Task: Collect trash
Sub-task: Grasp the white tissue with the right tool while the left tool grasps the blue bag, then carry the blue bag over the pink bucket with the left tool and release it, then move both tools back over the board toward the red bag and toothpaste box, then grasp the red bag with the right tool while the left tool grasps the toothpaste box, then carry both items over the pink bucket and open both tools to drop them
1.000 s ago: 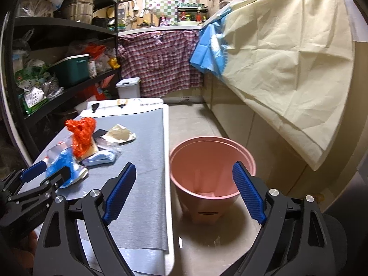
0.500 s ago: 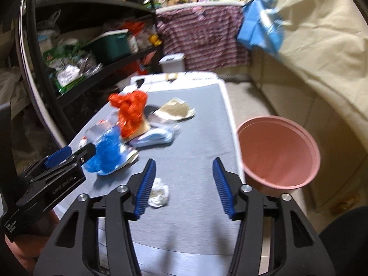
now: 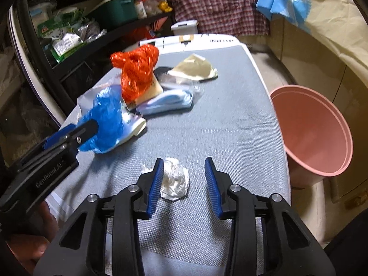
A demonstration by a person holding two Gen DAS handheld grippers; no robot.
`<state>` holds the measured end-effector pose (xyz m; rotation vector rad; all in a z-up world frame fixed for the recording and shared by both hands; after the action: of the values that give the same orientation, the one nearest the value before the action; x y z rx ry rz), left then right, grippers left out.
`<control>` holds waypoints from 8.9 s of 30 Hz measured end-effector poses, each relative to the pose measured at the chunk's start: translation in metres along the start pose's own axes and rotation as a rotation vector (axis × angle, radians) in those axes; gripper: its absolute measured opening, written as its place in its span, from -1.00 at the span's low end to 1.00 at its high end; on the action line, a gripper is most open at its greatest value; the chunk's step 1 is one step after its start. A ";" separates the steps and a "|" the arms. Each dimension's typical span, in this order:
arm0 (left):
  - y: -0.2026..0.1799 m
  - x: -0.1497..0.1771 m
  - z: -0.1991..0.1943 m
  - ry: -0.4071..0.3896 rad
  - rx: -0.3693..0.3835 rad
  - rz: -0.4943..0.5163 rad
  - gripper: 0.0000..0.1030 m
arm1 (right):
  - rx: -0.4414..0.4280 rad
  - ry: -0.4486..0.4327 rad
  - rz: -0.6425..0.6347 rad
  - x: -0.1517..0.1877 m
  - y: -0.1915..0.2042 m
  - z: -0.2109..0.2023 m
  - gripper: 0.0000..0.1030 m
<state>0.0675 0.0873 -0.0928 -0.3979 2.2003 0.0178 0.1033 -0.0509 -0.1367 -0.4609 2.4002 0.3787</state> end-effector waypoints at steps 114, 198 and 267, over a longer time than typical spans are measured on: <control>-0.251 -0.085 0.074 0.087 0.451 0.292 -0.25 | 0.403 -0.301 0.276 -0.121 -0.255 -0.092 -0.01; 0.136 -0.064 0.107 0.229 0.090 0.130 -0.13 | -0.238 -0.100 -0.037 -0.135 0.059 0.083 -0.17; 0.003 -0.130 -0.002 -0.043 0.202 0.140 -0.34 | -0.066 -0.403 -0.022 -0.181 -0.046 -0.123 -0.75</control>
<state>0.1384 0.1264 0.0093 -0.1297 2.1587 -0.1180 0.1863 -0.0978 0.0657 -0.3971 1.9954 0.4922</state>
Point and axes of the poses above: each gripper's, at about its wrist camera, not at the fingertips, and z roughly the way its jaws point, y to its left, x to its underside, the point moved 6 cm from there along z, roughly the way its jaws point, and after that the axes turned 3 degrees about x, right-handed, at the moved point
